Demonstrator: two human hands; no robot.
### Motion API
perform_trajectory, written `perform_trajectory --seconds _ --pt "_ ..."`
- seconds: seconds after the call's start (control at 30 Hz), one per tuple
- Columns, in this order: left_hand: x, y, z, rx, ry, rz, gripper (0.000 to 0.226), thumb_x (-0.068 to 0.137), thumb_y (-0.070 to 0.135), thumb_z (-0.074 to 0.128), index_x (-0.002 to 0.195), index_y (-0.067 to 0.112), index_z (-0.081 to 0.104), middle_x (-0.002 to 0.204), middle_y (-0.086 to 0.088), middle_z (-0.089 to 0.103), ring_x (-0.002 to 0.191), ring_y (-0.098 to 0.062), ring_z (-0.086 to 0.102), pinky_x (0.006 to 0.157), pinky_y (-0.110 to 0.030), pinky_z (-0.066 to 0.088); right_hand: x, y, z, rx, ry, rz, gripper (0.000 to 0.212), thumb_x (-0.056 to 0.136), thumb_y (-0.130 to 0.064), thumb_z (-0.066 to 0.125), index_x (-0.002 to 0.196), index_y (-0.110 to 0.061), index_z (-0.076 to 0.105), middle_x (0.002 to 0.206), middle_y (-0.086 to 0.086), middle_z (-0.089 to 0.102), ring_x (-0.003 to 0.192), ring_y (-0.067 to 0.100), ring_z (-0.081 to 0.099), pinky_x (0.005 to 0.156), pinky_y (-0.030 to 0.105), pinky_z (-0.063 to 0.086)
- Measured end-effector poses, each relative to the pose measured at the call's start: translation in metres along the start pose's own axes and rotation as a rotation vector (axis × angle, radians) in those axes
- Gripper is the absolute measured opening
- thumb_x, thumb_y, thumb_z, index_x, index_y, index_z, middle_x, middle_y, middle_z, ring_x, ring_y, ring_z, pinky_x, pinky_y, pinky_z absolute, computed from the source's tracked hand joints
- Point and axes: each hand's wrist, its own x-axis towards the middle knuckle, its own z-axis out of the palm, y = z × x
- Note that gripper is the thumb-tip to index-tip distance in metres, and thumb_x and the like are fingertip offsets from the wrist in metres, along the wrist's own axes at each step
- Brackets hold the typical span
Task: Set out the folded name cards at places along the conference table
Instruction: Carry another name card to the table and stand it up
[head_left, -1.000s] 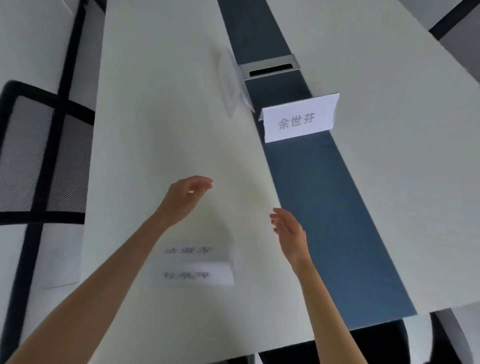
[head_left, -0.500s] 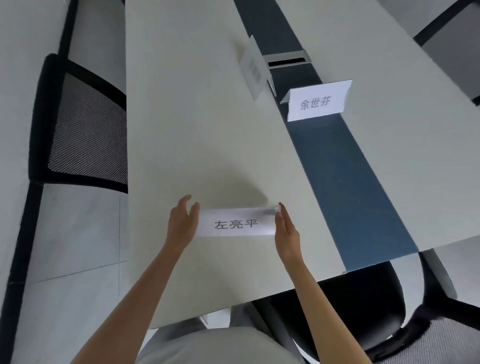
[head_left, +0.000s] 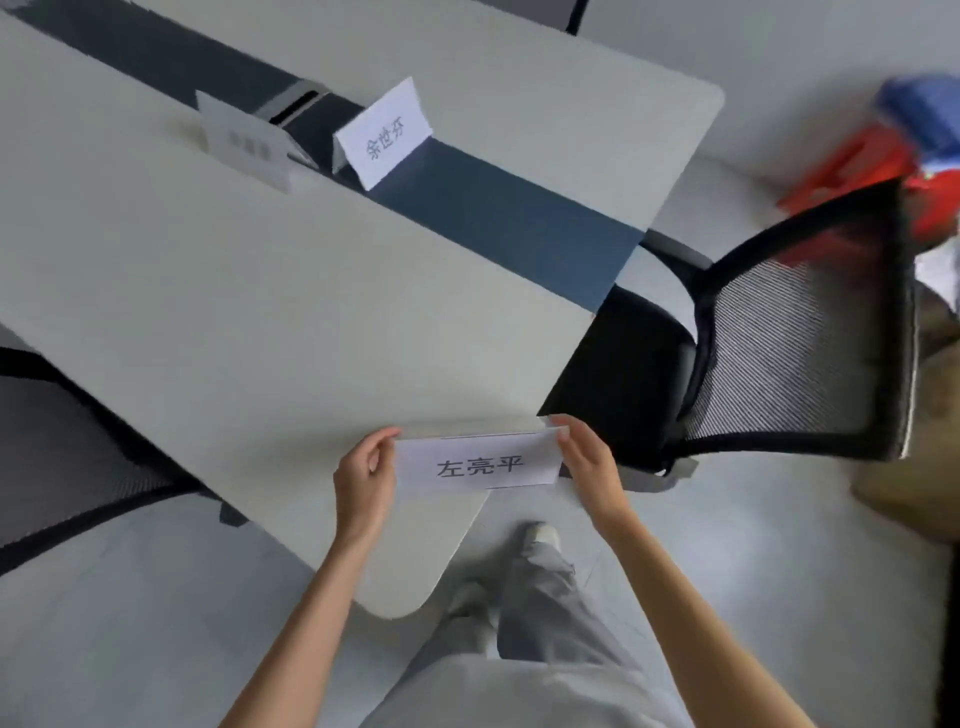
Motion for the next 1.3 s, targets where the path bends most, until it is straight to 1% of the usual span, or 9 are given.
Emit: perform_trajectory --seconds 0.1,0.27,0.37,0.5,0.6,0.83,0.97,1.2,1.3 --pt "-0.021 0.016 0.029 0.010 -0.182 0.078 0.018 0.088 0.017 0.048 0.093 0.015 0.065 0.091 0.000 0.064 0.074 0.010 0.057 0.067 -0.004 0.038 -0.040 0.027 -0.031 0.135 0.197 0.098 0.021 0.092 -0.030 0.044 0.105 -0.025 0.060 0.102 -0.002 0.061 0.101 0.020 0.056 0.092 0.041 0.045" --pt "-0.058 0.055 0.106 0.094 -0.528 0.237 0.019 0.087 0.022 0.052 0.081 0.036 0.062 0.080 0.030 0.067 0.083 0.008 0.059 0.074 -0.006 0.043 -0.106 0.065 -0.106 0.304 0.521 0.195 0.023 0.091 -0.016 0.044 0.088 -0.026 0.063 0.089 0.006 0.062 0.085 0.023 0.054 0.079 0.043 0.048" --pt "-0.088 0.085 0.167 0.115 -0.692 0.319 0.026 0.090 0.014 0.050 0.082 0.035 0.063 0.081 0.027 0.068 0.085 0.009 0.060 0.074 -0.004 0.043 -0.139 0.090 -0.159 0.361 0.708 0.199 0.018 0.089 -0.020 0.047 0.090 -0.024 0.064 0.084 0.003 0.062 0.080 0.020 0.053 0.076 0.035 0.044" --pt "-0.135 0.116 0.267 0.142 -0.832 0.389 0.018 0.088 0.018 0.052 0.085 0.028 0.066 0.085 0.004 0.071 0.080 -0.007 0.062 0.077 -0.025 0.047 -0.166 0.125 -0.239 0.381 0.916 0.234 0.019 0.087 -0.024 0.047 0.087 -0.029 0.065 0.083 -0.001 0.062 0.080 0.018 0.052 0.078 0.036 0.042" --pt "-0.172 0.141 0.342 0.127 -0.896 0.425 0.019 0.088 0.020 0.051 0.079 0.033 0.063 0.083 0.011 0.067 0.076 0.004 0.059 0.073 -0.014 0.044 -0.177 0.142 -0.312 0.385 1.000 0.235 0.024 0.078 -0.034 0.044 0.087 -0.026 0.065 0.087 0.001 0.064 0.083 0.018 0.053 0.076 0.035 0.042" --pt "-0.218 0.203 0.471 0.137 -0.904 0.441 0.019 0.081 0.031 0.048 0.085 0.022 0.064 0.080 0.001 0.066 0.076 -0.014 0.059 0.072 -0.031 0.044 -0.168 0.160 -0.461 0.339 1.063 0.201 0.024 0.088 -0.027 0.045 0.099 -0.017 0.064 0.096 0.002 0.066 0.091 0.019 0.057 0.082 0.037 0.043" --pt "-0.203 0.232 0.525 0.170 -0.856 0.438 0.018 0.088 0.024 0.052 0.091 0.016 0.068 0.079 0.008 0.066 0.072 -0.004 0.058 0.074 -0.033 0.046 -0.122 0.157 -0.522 0.333 1.043 0.193 0.024 0.090 -0.024 0.044 0.101 -0.016 0.064 0.100 0.003 0.067 0.097 0.022 0.058 0.088 0.040 0.045" --pt "-0.143 0.289 0.629 0.131 -0.717 0.404 0.013 0.089 0.018 0.052 0.085 0.025 0.062 0.075 0.006 0.064 0.071 -0.004 0.059 0.073 -0.034 0.044 0.000 0.141 -0.625 0.261 0.949 0.179 0.027 0.088 -0.029 0.046 0.103 -0.017 0.065 0.101 0.001 0.067 0.103 0.021 0.057 0.093 0.040 0.043" --pt "-0.116 0.325 0.670 0.150 -0.674 0.372 0.015 0.087 0.019 0.053 0.077 0.029 0.056 0.069 0.003 0.061 0.068 -0.021 0.057 0.073 -0.039 0.048 0.052 0.122 -0.669 0.240 0.941 0.183 0.029 0.088 -0.030 0.047 0.104 -0.015 0.065 0.101 0.002 0.067 0.102 0.021 0.057 0.091 0.038 0.043"
